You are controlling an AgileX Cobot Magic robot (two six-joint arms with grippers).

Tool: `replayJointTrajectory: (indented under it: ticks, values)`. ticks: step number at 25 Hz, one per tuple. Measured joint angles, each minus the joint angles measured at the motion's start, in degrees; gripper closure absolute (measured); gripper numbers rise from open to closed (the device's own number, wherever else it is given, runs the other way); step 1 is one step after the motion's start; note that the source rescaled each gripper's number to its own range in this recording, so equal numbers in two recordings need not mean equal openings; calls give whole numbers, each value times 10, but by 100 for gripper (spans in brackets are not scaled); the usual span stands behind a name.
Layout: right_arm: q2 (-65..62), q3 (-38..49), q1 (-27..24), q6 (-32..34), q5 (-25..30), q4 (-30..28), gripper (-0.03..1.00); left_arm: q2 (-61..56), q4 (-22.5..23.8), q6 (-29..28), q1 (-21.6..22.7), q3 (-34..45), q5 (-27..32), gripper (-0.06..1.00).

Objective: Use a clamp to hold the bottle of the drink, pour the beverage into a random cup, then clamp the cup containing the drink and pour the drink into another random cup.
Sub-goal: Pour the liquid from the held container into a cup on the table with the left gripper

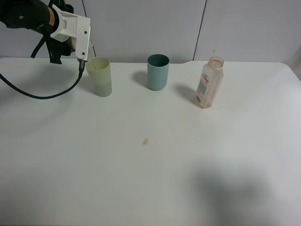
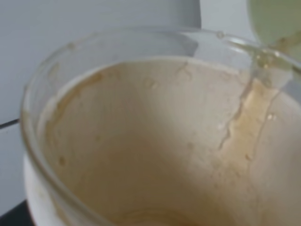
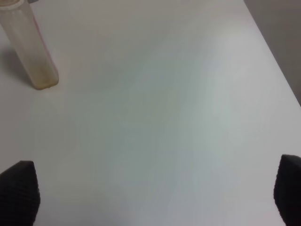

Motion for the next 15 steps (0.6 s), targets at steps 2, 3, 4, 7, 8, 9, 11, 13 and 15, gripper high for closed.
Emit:
replayJointTrajectory:
  ticks: [2, 3, 4, 7, 8, 9, 11, 13, 15]
  values:
    - [0, 0, 0, 0, 0, 0, -3, 0, 0, 0, 0, 0, 0, 90]
    - [0, 0, 0, 0, 0, 0, -3, 0, 0, 0, 0, 0, 0, 90]
    - [0, 0, 0, 0, 0, 0, -3, 0, 0, 0, 0, 0, 0, 90]
    - [0, 0, 0, 0, 0, 0, -3, 0, 0, 0, 0, 0, 0, 90]
    - [0, 0, 0, 0, 0, 0, -3, 0, 0, 0, 0, 0, 0, 90]
    - [0, 0, 0, 0, 0, 0, -3, 0, 0, 0, 0, 0, 0, 90]
    - [0, 0, 0, 0, 0, 0, -3, 0, 0, 0, 0, 0, 0, 90]
    - [0, 0, 0, 0, 0, 0, -3, 0, 0, 0, 0, 0, 0, 90]
    - [0, 0, 0, 0, 0, 0, -3, 0, 0, 0, 0, 0, 0, 90]
